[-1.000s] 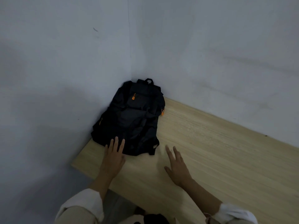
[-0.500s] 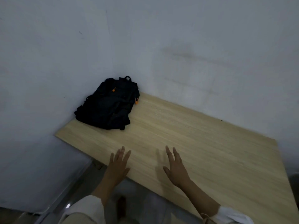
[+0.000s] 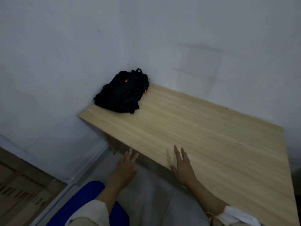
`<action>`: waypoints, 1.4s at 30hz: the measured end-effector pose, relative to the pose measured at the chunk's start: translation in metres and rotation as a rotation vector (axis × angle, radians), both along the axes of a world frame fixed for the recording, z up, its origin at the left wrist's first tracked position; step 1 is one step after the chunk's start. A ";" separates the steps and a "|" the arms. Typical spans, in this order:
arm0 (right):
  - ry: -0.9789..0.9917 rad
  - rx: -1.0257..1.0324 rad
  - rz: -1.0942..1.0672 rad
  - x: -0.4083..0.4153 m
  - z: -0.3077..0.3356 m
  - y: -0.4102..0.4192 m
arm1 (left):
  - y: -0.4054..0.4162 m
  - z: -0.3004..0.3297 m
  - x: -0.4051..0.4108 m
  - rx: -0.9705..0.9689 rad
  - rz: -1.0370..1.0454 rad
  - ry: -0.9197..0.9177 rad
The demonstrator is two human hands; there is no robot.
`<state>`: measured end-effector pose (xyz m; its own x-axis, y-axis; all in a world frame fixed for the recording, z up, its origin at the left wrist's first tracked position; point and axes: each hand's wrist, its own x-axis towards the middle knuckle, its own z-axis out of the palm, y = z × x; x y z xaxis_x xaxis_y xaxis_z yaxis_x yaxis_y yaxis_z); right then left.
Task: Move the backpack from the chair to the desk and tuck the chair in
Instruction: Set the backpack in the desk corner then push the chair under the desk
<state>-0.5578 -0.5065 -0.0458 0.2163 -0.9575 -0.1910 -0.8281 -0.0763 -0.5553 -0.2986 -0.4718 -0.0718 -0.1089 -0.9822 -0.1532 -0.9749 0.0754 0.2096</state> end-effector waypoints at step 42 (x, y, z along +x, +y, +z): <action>-0.288 0.003 0.013 0.313 0.010 0.456 | 0.418 0.025 0.276 -0.134 -0.039 0.122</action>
<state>-0.2444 -0.0501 -0.0362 0.2742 -0.9538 -0.1225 -0.6354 -0.0841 -0.7676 -0.0225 -0.0536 -0.0467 -0.1574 -0.9875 -0.0049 -0.9385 0.1480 0.3119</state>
